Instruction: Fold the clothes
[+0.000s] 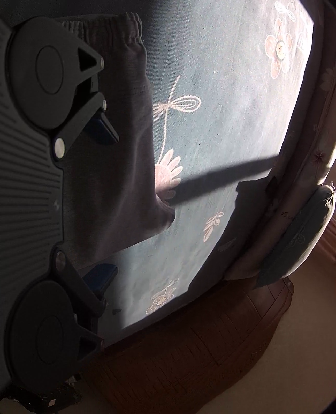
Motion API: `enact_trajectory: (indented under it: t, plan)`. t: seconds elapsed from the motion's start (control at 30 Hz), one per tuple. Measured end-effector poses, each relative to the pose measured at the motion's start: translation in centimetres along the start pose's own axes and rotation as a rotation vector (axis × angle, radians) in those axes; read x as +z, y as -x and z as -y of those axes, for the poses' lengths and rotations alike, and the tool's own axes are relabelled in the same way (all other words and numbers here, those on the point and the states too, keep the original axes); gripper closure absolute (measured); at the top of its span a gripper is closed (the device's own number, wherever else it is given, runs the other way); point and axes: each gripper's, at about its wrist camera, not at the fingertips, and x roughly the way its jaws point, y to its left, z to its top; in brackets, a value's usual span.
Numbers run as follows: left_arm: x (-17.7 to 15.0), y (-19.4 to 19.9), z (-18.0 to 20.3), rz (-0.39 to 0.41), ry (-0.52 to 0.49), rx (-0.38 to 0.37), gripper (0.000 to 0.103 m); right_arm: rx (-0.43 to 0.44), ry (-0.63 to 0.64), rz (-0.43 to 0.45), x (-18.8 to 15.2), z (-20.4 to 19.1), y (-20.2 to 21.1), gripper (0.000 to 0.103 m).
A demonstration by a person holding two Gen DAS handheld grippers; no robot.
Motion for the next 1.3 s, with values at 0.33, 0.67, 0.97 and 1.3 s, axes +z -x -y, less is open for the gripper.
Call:
enact_trajectory:
  t: [0.33,0.67,0.97,1.3]
  plan:
    - [-6.3,-0.2,-1.8,-0.090,0.050,0.156,0.005,0.124,-0.072,0.018,-3.0,1.0,-1.8,0.042]
    - [-7.5,-0.9,4.8,-0.094,-0.119,0.175,0.002,0.156,-0.098,0.157,-3.1,2.0,0.6,0.035]
    - [-10.0,0.2,5.6,-0.086,-0.161,0.217,0.002,-0.003,-0.237,0.147,-5.7,6.1,2.4,0.031]
    - [-9.7,-0.8,10.2,-0.072,-0.253,0.184,0.003,-0.196,0.124,0.146,-8.4,0.3,3.2,0.022]
